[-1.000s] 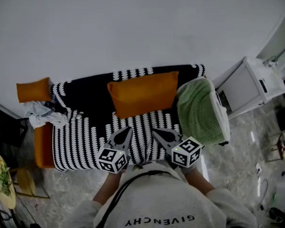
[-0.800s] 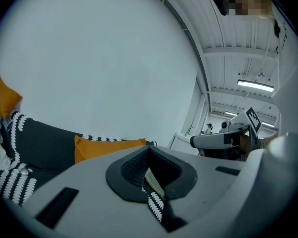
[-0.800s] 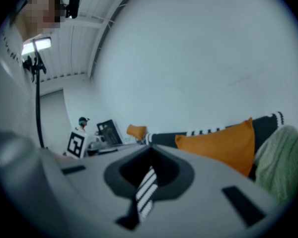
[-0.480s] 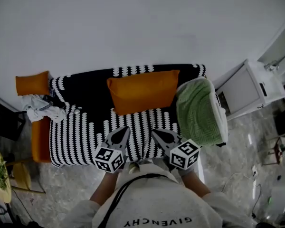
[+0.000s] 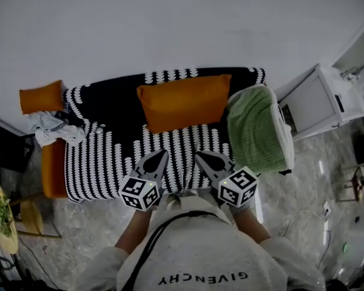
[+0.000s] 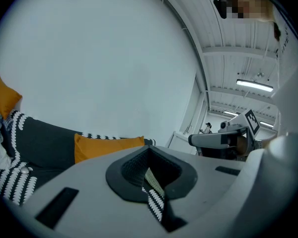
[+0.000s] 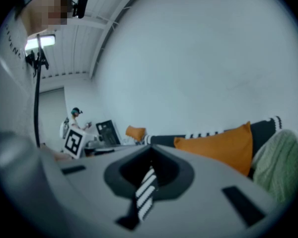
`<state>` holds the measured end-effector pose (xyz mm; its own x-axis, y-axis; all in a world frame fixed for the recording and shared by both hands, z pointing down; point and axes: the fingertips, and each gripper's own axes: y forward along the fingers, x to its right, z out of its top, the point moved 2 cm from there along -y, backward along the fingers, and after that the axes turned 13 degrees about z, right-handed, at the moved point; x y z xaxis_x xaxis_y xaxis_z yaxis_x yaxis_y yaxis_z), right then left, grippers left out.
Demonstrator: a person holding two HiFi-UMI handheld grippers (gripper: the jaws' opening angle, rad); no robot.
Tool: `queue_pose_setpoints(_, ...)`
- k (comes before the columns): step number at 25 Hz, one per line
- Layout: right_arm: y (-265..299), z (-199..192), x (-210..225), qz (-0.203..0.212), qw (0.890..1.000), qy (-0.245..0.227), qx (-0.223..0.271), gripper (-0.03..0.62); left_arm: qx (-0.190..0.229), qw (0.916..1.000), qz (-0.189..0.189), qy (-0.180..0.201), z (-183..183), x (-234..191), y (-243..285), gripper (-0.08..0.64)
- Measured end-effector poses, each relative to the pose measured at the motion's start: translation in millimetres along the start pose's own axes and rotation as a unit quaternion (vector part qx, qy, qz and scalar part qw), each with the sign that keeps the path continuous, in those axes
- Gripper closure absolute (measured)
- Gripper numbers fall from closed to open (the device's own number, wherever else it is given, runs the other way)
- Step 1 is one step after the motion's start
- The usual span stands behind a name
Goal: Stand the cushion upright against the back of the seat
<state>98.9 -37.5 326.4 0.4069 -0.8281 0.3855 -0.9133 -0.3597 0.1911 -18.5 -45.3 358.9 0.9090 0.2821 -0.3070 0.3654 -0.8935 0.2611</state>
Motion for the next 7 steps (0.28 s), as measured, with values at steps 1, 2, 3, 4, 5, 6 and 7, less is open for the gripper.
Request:
queue_pose_setpoints(1,0.6,-0.1,-0.6,0.001,1.000,0.000,0.001,0.575,0.000,1.0000,0.000,0.000,-0.2,0.1,-0.2,0.537)
queue_pose_setpoints(2,1.3,0.1,-1.1,0.001,1.000,0.000,0.001,0.575,0.000,1.0000,-0.001,0.000,0.0,0.1,-0.1,0.537)
queue_pose_setpoints(3,2.0,0.6,-1.1,0.002,1.000,-0.001,0.001,0.575,0.000,1.0000,-0.002,0.000,0.5,0.2,0.5,0.537)
queue_pose_setpoints(4,2.6,1.2,-0.9,0.002,1.000,-0.003,0.001,0.575,0.001,1.0000,-0.003,0.000,1.0,0.3,1.2,0.537)
queue_pose_setpoints(5,3.1,1.5,-0.8,0.002,1.000,-0.005,0.000,0.575,0.002,1.0000,-0.003,0.000,1.1,0.4,1.7,0.537)
queue_pose_setpoints(6,3.3,1.6,-0.9,0.002,1.000,-0.006,0.000,0.575,0.002,1.0000,-0.004,-0.001,0.8,0.6,2.0,0.537)
queue_pose_setpoints(7,3.5,1.5,-1.0,0.002,1.000,-0.007,0.000,0.575,0.002,1.0000,-0.004,-0.001,0.4,0.8,2.1,0.537)
